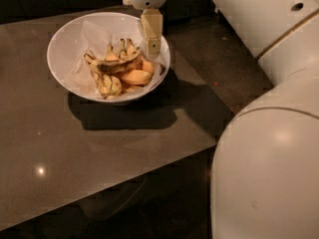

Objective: Pick banana from white bowl

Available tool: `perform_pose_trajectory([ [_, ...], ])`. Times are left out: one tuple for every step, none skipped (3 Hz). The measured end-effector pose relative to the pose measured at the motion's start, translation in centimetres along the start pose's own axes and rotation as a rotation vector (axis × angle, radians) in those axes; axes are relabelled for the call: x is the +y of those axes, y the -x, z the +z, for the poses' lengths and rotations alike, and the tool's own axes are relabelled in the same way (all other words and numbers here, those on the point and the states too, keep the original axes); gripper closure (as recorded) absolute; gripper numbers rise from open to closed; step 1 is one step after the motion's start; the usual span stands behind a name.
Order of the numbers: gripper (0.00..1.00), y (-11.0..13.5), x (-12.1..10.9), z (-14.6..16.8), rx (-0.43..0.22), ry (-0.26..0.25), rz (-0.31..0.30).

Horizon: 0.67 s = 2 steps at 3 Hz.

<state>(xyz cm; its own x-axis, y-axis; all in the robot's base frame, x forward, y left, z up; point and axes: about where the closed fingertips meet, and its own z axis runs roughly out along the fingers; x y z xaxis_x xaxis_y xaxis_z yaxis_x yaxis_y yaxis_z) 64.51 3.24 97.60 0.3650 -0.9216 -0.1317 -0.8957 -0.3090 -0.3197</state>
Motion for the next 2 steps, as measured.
perform_pose_trajectory([
  [0.0, 1.01, 0.01, 0.25, -0.006, 0.004, -0.007],
  [0.03, 1.69, 0.09, 0.68, -0.021, 0.013, -0.001],
])
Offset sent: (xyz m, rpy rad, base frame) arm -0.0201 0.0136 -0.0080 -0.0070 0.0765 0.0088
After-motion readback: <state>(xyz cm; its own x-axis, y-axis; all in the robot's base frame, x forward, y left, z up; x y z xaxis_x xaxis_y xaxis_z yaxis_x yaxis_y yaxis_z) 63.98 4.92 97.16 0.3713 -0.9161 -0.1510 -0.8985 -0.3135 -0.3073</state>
